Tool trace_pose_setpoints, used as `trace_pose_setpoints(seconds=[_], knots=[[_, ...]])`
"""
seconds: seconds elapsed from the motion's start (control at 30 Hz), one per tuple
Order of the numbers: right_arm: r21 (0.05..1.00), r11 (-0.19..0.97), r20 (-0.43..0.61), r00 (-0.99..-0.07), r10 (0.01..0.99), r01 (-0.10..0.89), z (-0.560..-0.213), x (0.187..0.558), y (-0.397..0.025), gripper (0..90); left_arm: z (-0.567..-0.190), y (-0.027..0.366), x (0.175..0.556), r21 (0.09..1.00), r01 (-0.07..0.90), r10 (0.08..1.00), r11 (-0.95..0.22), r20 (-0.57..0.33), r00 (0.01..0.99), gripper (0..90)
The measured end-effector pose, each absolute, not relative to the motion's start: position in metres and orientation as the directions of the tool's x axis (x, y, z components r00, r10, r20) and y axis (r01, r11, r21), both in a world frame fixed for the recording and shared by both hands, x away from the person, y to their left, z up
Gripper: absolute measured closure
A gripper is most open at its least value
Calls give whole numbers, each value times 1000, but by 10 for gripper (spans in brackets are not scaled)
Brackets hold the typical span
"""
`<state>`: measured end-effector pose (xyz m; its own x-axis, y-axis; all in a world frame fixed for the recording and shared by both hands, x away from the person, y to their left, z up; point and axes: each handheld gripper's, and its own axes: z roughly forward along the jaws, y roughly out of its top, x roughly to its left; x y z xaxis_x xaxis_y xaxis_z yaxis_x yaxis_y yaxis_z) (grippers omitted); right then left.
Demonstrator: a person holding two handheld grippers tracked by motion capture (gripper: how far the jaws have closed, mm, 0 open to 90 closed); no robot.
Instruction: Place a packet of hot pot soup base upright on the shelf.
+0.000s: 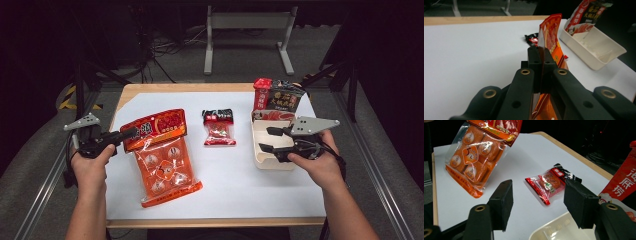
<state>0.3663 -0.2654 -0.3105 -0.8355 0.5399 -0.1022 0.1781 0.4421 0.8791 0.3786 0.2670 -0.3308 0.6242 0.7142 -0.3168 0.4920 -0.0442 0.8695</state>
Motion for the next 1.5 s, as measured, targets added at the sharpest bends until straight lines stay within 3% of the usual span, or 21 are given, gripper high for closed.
trace_pose_setpoints(seconds=[0.63, 1.5], knots=[[897, 411, -82, -854, 514, 162, -305, 360, -260, 421, -303, 244, 359, 923, 380, 628, -59, -261, 733, 900], [897, 425, -116, -867, 485, 117, -300, 351, -244, 424, -266, 194, 320, 968, 202, 513, -150, -99, 853, 900]])
